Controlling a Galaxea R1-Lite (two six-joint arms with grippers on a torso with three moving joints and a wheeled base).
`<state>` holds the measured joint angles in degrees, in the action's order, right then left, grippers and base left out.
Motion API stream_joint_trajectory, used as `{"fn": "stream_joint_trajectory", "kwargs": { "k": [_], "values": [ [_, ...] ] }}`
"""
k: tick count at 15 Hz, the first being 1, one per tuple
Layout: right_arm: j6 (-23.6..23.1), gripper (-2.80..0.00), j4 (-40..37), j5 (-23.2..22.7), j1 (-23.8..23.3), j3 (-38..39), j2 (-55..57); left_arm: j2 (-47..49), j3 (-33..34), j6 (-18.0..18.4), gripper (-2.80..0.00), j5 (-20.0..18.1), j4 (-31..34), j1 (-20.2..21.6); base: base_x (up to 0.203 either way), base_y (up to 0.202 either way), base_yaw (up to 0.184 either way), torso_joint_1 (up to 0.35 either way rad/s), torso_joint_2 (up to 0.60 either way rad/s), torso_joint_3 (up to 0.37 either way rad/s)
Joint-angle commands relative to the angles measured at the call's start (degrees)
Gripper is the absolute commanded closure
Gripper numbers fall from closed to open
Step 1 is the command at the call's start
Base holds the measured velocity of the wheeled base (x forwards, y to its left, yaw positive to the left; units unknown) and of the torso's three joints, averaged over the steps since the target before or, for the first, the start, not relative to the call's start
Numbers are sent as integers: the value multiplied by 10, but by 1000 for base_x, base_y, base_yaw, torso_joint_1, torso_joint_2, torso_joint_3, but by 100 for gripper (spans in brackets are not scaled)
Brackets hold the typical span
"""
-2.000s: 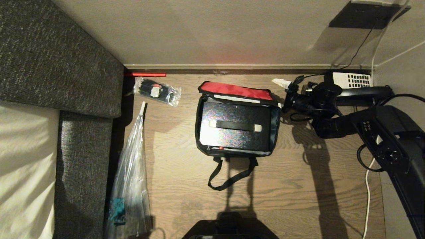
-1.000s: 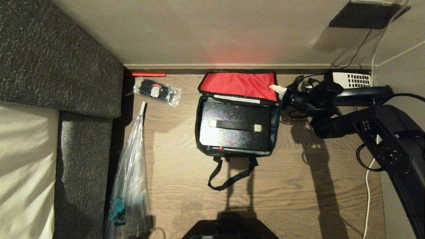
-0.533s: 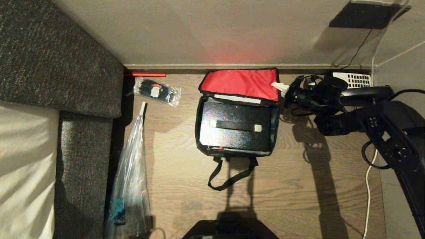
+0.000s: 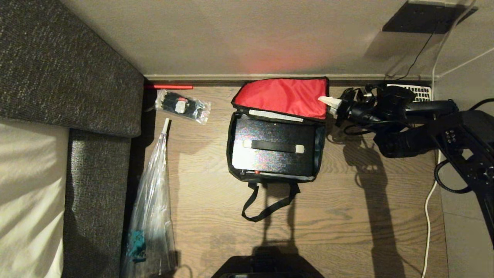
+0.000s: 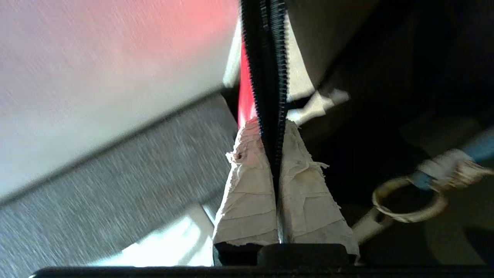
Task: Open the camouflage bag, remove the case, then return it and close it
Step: Close the top of the storage box
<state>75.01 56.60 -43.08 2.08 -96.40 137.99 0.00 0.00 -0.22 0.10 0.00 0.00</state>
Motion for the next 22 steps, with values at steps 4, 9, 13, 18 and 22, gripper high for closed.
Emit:
{"fn": "stream_joint_trajectory", "kwargs": {
  "k": [4,9,13,18,22],
  "values": [
    [-48,0,3,-28,0,36,-17,0,0,0,0,0,0,0,0,0,0,0,0,0],
    [-82,0,0,-40,1,43,-18,0,0,0,0,0,0,0,0,0,0,0,0,0],
    [-95,0,6,-52,0,38,-17,0,0,0,0,0,0,0,0,0,0,0,0,0],
    [-108,-280,6,-53,0,32,-12,0,0,0,0,0,0,0,0,0,0,0,0,0],
    [-100,-280,51,-46,0,32,-6,0,0,0,0,0,0,0,0,0,0,0,0,0]
  ]
}}
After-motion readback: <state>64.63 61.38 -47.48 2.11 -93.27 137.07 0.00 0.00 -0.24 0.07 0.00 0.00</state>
